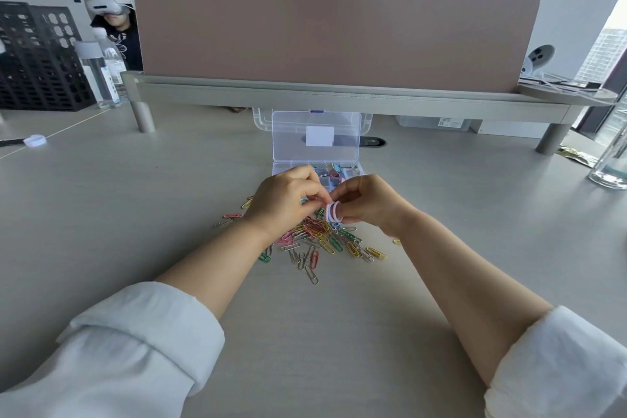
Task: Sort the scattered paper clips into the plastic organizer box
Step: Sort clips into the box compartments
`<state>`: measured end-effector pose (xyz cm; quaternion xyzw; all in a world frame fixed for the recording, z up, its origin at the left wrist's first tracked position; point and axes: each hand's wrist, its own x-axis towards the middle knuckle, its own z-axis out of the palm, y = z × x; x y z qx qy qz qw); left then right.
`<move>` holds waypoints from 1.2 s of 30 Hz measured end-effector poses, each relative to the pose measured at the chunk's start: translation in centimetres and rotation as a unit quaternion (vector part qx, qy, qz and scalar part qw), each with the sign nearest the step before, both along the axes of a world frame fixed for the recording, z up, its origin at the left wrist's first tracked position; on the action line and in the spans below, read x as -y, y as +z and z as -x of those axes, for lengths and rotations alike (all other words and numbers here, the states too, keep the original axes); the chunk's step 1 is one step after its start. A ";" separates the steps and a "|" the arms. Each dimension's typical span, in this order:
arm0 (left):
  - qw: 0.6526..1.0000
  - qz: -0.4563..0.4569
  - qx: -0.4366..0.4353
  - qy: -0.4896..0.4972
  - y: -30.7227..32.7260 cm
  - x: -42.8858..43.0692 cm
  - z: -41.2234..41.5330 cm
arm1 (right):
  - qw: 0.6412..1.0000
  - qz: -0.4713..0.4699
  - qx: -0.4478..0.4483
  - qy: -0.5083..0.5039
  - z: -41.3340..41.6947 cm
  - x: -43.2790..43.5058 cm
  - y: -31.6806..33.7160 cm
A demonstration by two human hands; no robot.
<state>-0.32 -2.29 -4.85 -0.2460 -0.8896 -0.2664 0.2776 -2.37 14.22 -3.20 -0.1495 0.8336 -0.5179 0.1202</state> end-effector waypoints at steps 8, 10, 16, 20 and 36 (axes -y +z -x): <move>0.999 -0.013 0.040 0.016 0.4 0.6 0.6 | 0.981 -0.142 -0.122 -0.053 1.2 -0.1 -0.5; 0.995 -0.001 0.072 0.064 0.8 1.1 1.3 | 0.969 -0.171 -0.165 -0.062 1.5 -0.3 -0.5; 0.951 0.151 0.241 0.120 1.2 2.2 3.5 | 0.938 -0.243 -0.230 -0.096 3.4 -1.1 0.2; 0.940 0.201 0.255 0.107 1.4 1.7 4.9 | 0.925 -0.276 -0.229 -0.125 6.4 -1.1 1.2; 0.935 0.204 0.267 0.112 2.7 2.3 7.7 | 0.866 -0.440 -0.213 -0.103 11.8 0.6 -0.2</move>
